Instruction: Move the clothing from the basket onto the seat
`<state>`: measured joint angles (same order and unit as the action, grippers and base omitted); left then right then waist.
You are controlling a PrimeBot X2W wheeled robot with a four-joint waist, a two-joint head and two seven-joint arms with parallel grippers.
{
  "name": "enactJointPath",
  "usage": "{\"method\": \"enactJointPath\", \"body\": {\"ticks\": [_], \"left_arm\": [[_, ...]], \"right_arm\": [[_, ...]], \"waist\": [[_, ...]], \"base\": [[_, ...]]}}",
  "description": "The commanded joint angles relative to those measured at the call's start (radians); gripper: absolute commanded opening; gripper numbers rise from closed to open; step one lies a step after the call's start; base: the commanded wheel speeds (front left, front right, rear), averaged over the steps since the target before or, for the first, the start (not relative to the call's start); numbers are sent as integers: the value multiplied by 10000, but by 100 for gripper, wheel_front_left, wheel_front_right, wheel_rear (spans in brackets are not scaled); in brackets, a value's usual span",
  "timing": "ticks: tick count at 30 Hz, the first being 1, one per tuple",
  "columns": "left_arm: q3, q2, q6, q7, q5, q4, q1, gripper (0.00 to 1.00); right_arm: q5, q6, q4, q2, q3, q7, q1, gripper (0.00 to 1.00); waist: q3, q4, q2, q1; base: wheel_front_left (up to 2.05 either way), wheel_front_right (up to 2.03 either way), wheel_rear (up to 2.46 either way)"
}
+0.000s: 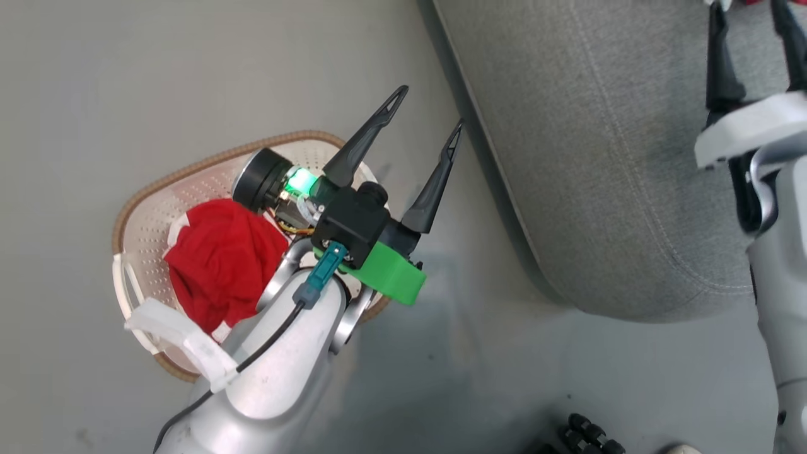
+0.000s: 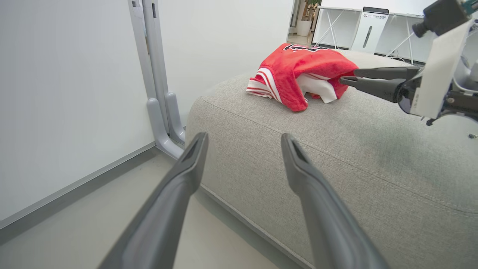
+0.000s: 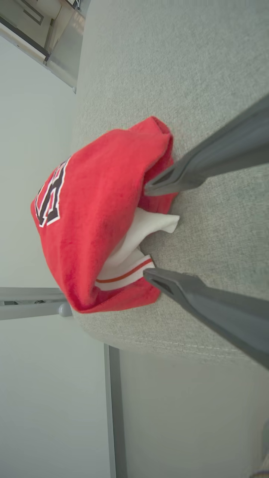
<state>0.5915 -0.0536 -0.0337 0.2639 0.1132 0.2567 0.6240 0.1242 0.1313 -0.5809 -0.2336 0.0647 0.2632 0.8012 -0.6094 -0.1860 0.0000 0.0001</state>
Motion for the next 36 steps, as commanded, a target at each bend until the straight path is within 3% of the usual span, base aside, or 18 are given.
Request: {"method": "enactJointPath", "body": {"ticks": [1, 12, 21, 36], "left_arm": [[-79, -12, 61, 8, 68, -47, -255, 100], [-1006, -148, 283, 7, 314, -274, -1626, 100], [-2316, -260, 525, 9, 493, -571, -2657, 100], [-4507, -371, 635, 9, 537, -770, -4244, 100]], "right_arm": [[-23, -10, 187, 21, -55, 24, -436, 100], [362, -10, 1834, 281, -747, 24, -2466, 100], [428, -10, 3140, 648, -1425, 24, -3483, 100], [219, -10, 3619, 1273, -1598, 24, -4771, 100]], "waist": [[814, -42, 0, -1], [2690, 328, 0, -1], [3813, 1247, 0, -1], [4974, 2755, 0, -1]], "base": [[0, 0, 0], [0, 0, 0], [0, 0, 0], [0, 0, 0]]}}
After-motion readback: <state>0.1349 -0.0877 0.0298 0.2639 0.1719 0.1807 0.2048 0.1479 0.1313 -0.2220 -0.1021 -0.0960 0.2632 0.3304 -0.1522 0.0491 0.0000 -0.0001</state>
